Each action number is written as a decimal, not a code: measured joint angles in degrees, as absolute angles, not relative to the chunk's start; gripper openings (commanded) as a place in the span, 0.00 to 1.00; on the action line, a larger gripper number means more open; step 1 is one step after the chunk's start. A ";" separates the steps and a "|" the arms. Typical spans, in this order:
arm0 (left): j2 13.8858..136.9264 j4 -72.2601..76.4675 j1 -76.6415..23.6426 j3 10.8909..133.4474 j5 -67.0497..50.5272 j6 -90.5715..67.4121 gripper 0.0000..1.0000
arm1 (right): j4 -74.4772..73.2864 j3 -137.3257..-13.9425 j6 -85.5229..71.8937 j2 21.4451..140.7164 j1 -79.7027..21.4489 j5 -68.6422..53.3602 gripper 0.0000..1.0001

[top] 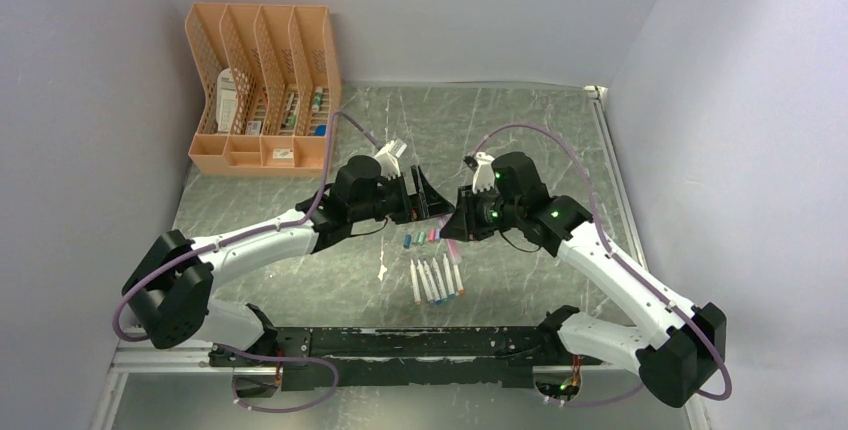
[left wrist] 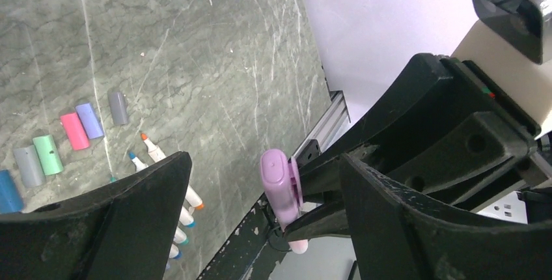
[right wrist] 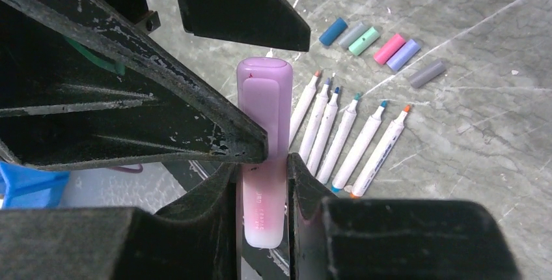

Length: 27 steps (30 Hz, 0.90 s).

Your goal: Open the pen caps

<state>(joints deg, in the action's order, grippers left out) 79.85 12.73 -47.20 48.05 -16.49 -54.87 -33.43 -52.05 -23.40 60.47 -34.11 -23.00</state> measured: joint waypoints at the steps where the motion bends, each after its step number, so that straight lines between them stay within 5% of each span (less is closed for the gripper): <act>1: 79.88 12.73 -47.29 48.05 -16.36 -54.96 0.83 | -33.43 -52.05 -23.57 60.75 -34.72 -22.52 0.01; 5: 80.38 12.67 -47.35 48.49 -16.14 -55.37 0.65 | -33.23 -52.07 -24.45 61.14 -35.88 -20.91 0.01; 16: 81.41 11.44 -48.40 50.33 -15.57 -55.31 0.63 | -32.56 -52.95 -26.22 63.55 -36.05 -18.39 0.00; 24: 82.48 11.00 -49.52 50.63 -13.52 -55.57 0.12 | -32.47 -53.41 -27.20 64.14 -36.07 -18.44 0.00; 27: 82.91 12.10 -49.78 50.65 -13.54 -55.99 0.07 | -32.51 -53.41 -27.62 64.38 -36.07 -18.35 0.00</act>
